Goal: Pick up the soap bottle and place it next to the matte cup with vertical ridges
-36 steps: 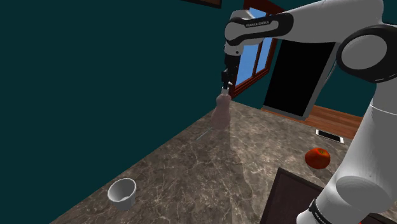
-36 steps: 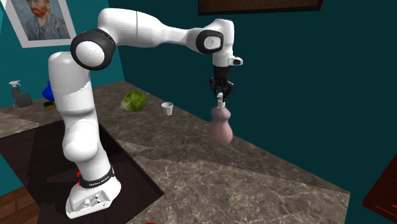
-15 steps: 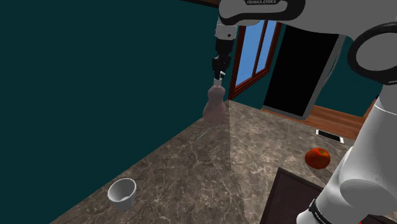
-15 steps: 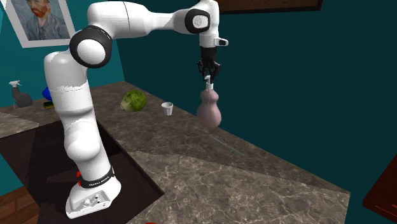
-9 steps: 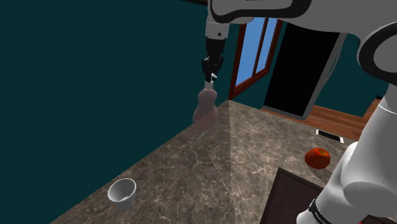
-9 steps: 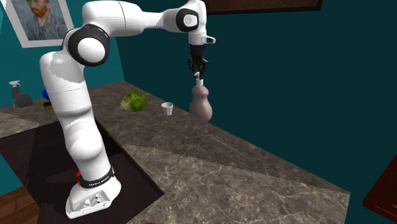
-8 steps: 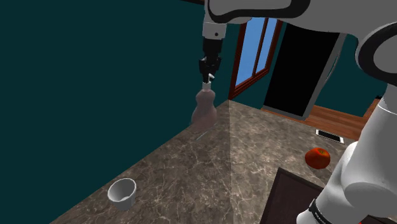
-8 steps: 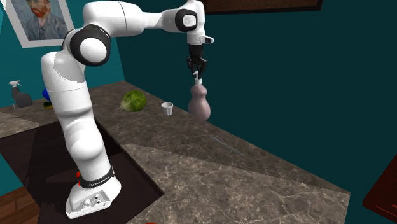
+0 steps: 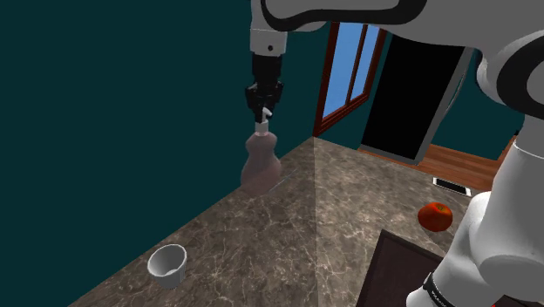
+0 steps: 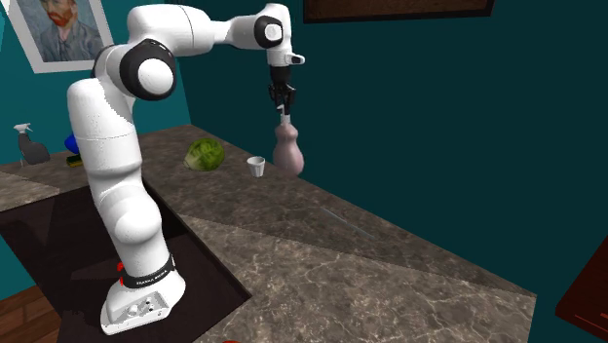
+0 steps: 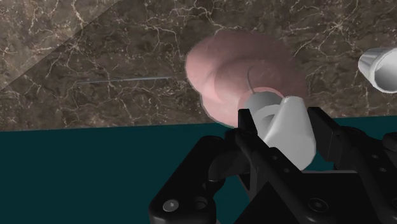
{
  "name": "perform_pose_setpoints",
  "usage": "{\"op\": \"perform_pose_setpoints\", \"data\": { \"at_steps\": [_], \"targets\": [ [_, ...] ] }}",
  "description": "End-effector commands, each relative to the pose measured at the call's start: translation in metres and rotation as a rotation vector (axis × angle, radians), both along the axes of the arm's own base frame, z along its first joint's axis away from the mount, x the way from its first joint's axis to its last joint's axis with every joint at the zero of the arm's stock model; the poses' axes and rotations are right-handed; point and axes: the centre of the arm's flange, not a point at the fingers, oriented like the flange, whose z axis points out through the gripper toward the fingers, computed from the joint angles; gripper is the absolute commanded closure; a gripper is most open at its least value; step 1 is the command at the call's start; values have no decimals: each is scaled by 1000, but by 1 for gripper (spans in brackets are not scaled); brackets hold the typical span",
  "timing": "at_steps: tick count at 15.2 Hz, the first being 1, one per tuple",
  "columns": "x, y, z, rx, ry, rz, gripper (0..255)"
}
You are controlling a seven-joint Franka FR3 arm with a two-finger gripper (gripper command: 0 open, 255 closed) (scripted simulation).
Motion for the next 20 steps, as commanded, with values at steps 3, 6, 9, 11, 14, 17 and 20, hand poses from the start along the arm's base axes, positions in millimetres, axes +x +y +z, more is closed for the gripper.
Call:
{"op": "perform_pose_setpoints", "data": {
  "at_steps": [3,6,9,11,14,17,20],
  "targets": [
    [-7,51,1,1,-2,-1,255],
    [-13,90,1,1,-2,-1,255],
    [-17,112,-4,1,-2,-1,255],
    [-17,112,-15,1,-2,-1,255],
    [-17,112,-31,1,-2,-1,255],
    [-17,112,-47,1,-2,-1,255],
    [-17,112,-62,1,-2,-1,255]
  ]
}}
